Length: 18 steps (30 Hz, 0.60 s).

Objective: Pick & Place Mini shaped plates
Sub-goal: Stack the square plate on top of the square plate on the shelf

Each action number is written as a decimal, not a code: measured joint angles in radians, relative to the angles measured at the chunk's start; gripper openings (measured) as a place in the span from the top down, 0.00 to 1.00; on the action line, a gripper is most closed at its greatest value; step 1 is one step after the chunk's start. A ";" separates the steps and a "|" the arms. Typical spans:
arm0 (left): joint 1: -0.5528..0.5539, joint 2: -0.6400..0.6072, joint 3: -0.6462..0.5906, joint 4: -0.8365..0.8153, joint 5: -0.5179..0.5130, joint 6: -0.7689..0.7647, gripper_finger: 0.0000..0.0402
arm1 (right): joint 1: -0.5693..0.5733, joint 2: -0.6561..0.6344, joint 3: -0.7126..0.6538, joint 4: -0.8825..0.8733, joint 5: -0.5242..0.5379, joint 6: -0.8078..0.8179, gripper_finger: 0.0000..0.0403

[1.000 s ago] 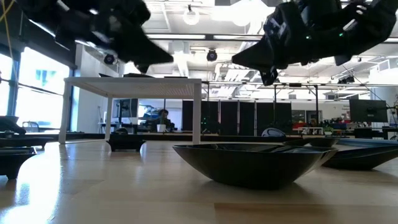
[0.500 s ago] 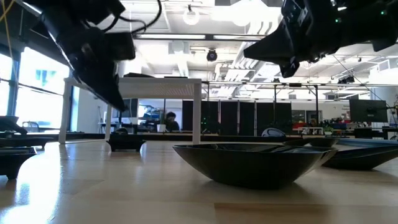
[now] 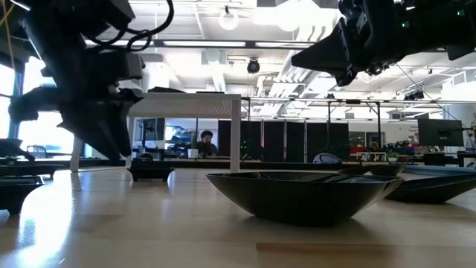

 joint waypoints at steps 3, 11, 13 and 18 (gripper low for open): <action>-0.003 0.029 0.000 0.018 -0.033 0.083 0.74 | 0.003 0.000 0.000 0.001 -0.010 0.000 1.00; -0.003 0.111 0.000 0.083 -0.048 0.260 0.74 | 0.004 0.000 0.000 0.001 -0.043 0.000 1.00; -0.003 0.124 0.000 0.089 -0.069 0.265 0.75 | 0.004 0.000 0.000 0.001 -0.044 0.000 1.00; -0.003 0.144 0.000 0.094 -0.075 0.282 0.86 | 0.004 0.000 0.000 0.001 -0.044 0.000 1.00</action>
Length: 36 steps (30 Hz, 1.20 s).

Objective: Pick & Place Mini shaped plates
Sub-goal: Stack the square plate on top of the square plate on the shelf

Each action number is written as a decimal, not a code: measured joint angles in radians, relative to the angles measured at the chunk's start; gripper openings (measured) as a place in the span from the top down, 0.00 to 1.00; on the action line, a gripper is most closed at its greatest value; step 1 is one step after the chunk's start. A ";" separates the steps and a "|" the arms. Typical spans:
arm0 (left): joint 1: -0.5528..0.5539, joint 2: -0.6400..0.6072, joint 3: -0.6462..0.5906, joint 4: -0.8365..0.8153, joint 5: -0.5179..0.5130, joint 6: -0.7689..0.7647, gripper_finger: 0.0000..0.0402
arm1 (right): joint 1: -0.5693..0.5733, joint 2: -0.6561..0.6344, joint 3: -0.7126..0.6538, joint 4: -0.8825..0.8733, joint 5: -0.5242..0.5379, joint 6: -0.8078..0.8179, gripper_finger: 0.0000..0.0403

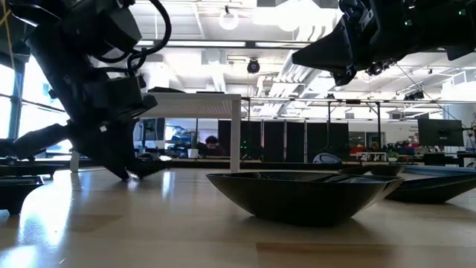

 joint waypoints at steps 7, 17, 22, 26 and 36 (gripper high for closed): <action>0.001 0.000 0.006 -0.004 0.001 0.024 0.99 | 0.000 0.000 0.000 0.000 0.000 0.000 1.00; 0.001 -0.008 0.200 -0.211 0.034 -0.025 1.00 | 0.000 0.000 0.000 0.000 -0.001 -0.001 1.00; 0.000 -0.055 0.340 -0.353 0.074 -0.066 1.00 | 0.000 0.000 0.000 0.000 -0.028 -0.003 1.00; 0.001 -0.108 0.481 -0.462 0.050 -0.123 1.00 | 0.001 0.000 0.000 0.000 -0.056 -0.003 1.00; 0.202 -0.122 0.762 -0.607 -0.031 -0.164 1.00 | 0.033 0.000 0.000 0.011 -0.051 -0.011 1.00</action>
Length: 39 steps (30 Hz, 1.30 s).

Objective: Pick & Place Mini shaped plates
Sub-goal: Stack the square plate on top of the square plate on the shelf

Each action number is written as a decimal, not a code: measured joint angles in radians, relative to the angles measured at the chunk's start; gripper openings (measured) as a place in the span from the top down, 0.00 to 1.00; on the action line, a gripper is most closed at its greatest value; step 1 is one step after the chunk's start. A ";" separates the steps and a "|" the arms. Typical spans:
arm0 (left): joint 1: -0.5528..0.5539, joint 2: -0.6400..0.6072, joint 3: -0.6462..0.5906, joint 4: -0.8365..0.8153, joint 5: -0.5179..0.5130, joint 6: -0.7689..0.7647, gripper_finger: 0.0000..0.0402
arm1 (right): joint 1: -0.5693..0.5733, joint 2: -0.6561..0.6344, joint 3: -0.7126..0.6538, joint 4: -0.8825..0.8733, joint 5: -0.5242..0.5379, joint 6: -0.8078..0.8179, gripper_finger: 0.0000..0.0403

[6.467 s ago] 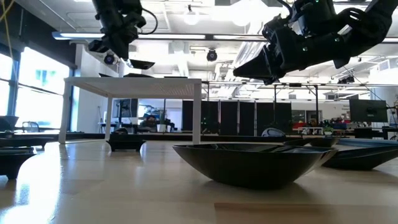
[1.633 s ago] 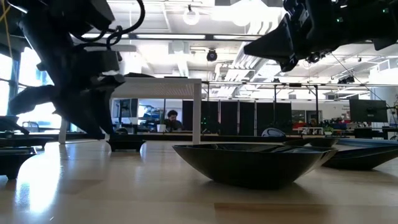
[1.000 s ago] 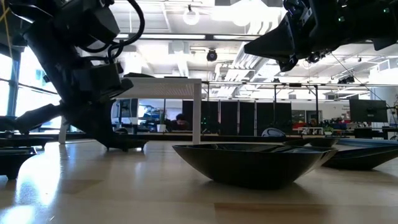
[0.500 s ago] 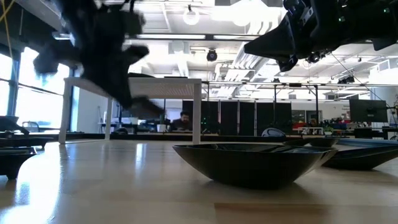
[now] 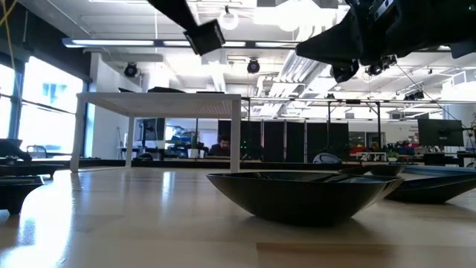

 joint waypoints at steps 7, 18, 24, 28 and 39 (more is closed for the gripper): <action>0.231 0.050 0.002 0.041 0.088 0.096 1.00 | 0.014 0.000 0.000 0.005 0.008 -0.007 1.00; 0.320 0.158 0.002 0.081 0.068 0.148 1.00 | 0.015 0.000 0.000 0.011 0.005 -0.016 1.00; 0.324 0.164 0.003 0.082 0.049 0.150 1.00 | 0.015 0.000 0.000 0.011 0.005 -0.016 1.00; 0.323 0.164 0.003 0.092 0.033 0.115 0.96 | 0.015 0.000 0.000 0.011 0.005 -0.018 1.00; 0.323 0.164 0.003 0.090 0.033 0.139 0.78 | 0.015 0.000 0.000 0.011 0.004 -0.018 1.00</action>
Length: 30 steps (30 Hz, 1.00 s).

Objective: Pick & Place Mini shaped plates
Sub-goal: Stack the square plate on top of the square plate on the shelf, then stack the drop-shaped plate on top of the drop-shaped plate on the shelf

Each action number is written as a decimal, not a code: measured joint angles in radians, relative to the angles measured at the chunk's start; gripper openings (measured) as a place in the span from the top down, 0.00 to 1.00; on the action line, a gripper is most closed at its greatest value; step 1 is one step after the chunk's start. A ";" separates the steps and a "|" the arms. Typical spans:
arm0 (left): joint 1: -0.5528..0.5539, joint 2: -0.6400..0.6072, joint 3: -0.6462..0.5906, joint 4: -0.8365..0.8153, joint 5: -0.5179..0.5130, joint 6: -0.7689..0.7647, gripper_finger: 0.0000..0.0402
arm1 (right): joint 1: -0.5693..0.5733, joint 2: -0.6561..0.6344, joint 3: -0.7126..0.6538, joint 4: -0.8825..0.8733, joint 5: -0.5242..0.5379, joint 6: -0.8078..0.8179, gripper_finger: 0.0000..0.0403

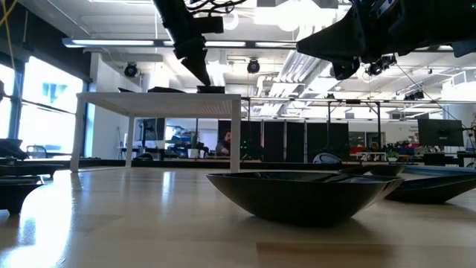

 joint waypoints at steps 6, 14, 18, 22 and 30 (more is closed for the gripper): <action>0.000 -0.030 0.000 -0.012 0.113 -0.012 0.83 | 0.000 0.000 0.000 0.000 -0.005 0.001 1.00; 0.000 -0.091 -0.050 0.069 0.328 -0.076 0.99 | 0.000 0.000 0.000 -0.009 -0.069 0.038 1.00; -0.001 -0.198 -0.209 0.299 0.426 -0.129 0.99 | 0.001 0.000 0.000 -0.050 -0.055 0.107 1.00; -0.012 -0.316 -0.396 0.529 0.463 -0.196 1.00 | 0.000 0.000 0.000 -0.071 0.003 0.155 1.00; -0.103 -0.545 -0.692 0.860 0.375 -0.209 1.00 | -0.070 -0.035 0.102 -0.363 0.051 0.272 1.00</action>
